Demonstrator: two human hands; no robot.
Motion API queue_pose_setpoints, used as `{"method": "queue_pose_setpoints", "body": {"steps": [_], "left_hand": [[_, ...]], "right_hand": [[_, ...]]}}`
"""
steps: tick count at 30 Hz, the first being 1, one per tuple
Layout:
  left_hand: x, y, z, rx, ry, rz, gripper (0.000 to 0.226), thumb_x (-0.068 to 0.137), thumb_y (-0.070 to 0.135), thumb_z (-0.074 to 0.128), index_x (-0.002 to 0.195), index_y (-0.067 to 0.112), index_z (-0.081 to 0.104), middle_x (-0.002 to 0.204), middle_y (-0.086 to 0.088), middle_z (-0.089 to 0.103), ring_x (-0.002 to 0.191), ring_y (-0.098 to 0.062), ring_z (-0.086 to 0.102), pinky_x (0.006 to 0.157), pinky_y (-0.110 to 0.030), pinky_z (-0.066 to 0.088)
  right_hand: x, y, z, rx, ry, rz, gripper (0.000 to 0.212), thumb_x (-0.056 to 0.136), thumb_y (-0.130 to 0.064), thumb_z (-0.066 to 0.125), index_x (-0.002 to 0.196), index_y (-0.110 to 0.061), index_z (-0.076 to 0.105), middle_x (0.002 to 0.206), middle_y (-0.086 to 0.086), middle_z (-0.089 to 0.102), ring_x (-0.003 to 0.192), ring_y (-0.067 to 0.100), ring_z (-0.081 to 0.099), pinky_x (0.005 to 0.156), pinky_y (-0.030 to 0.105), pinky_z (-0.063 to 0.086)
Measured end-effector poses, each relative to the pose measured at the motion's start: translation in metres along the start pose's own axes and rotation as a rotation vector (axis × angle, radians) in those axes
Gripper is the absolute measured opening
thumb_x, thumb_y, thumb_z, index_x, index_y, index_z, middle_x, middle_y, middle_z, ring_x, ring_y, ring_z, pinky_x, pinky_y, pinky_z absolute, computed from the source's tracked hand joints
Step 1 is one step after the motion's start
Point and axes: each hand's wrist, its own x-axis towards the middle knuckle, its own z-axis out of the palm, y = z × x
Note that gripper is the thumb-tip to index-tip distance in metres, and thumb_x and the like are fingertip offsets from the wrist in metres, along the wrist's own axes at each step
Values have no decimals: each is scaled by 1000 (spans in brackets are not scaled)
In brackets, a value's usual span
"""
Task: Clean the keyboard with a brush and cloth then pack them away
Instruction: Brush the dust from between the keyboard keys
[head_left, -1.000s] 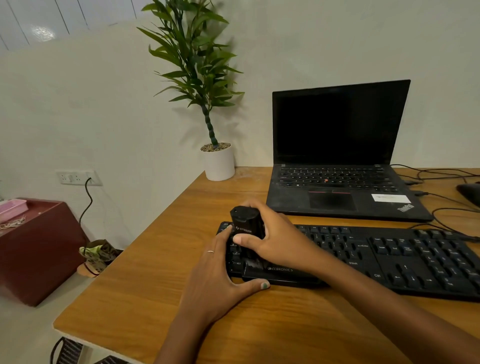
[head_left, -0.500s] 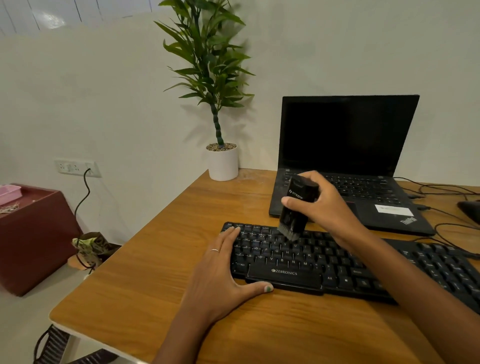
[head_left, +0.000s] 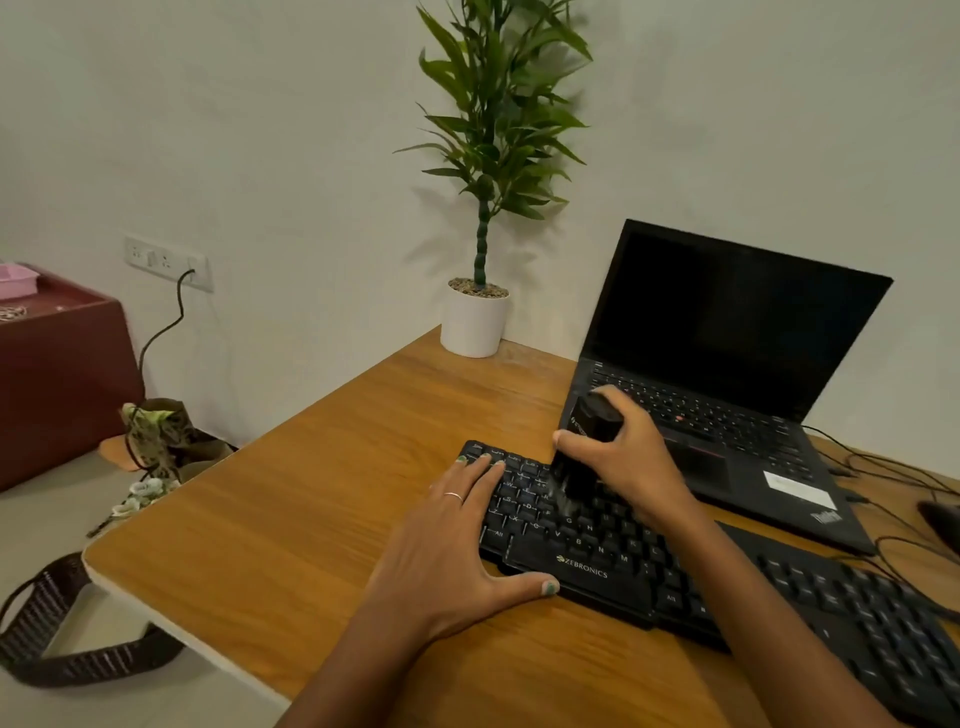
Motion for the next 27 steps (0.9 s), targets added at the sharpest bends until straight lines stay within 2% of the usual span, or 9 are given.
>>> {"method": "queue_pose_setpoints", "body": {"steps": [2,4,9,12,14,18,22,24,27], "left_hand": [[-1,0,-1,3,-8,-3,115,66,91,42,155,30,2,161,16,-2,146,-3,-9,116,-26,3],[0,1,-1,15,-19,-3,114,68,90,41,155,29,1,161,16,-3,146,-3,-10,117,-27,2],[1,2,-2,11,-44,-4,114,68,89,42,155,30,-2,161,16,-5,145,-3,-11,116,-28,1],[3,1,-2,0,-50,-3,114,68,89,43,155,30,-2,161,16,-4,146,-3,-10,117,-29,3],[2,1,-2,-5,-47,1,114,69,89,44,155,29,-2,161,16,-3,146,-4,-9,117,-29,3],[2,1,-3,-10,-55,-4,114,70,87,46,154,29,-2,161,15,-4,146,-4,-9,117,-29,3],[3,1,-2,-2,-53,2,114,69,88,45,155,29,-2,161,14,-3,147,-5,-7,116,-28,3],[4,2,-3,5,-58,2,115,69,88,44,155,29,-3,161,14,-3,147,-5,-8,115,-28,2],[3,2,-3,2,-59,6,115,69,88,45,155,29,-3,161,13,-3,147,-5,-7,115,-28,2]], "right_hand": [[8,2,8,-30,116,-56,25,81,-16,71,98,-14,54,87,0,60,76,11,59,63,23,51],[13,5,7,11,135,-44,23,81,-14,70,97,-16,53,85,-3,58,76,9,56,64,21,47],[24,10,-21,-10,-91,85,30,75,-16,76,96,-21,56,94,1,60,87,18,59,74,35,52],[31,7,-13,-38,-135,-41,34,75,-16,76,103,-17,56,98,1,61,90,15,60,72,25,49],[33,7,0,-20,-204,-102,37,75,-18,76,107,-19,57,103,1,63,97,13,60,77,22,48],[39,8,-9,63,-333,-47,40,78,-16,72,114,-17,56,106,0,68,102,11,62,93,32,49],[46,8,-41,29,-569,0,39,78,-13,71,114,-12,56,109,6,67,107,18,62,99,41,46],[48,5,-41,50,-596,-11,38,77,-12,71,113,-10,57,110,7,67,109,19,62,98,41,47],[45,-3,-20,116,-559,-42,40,76,-11,71,113,-10,57,111,5,68,108,15,62,93,33,50]]}}
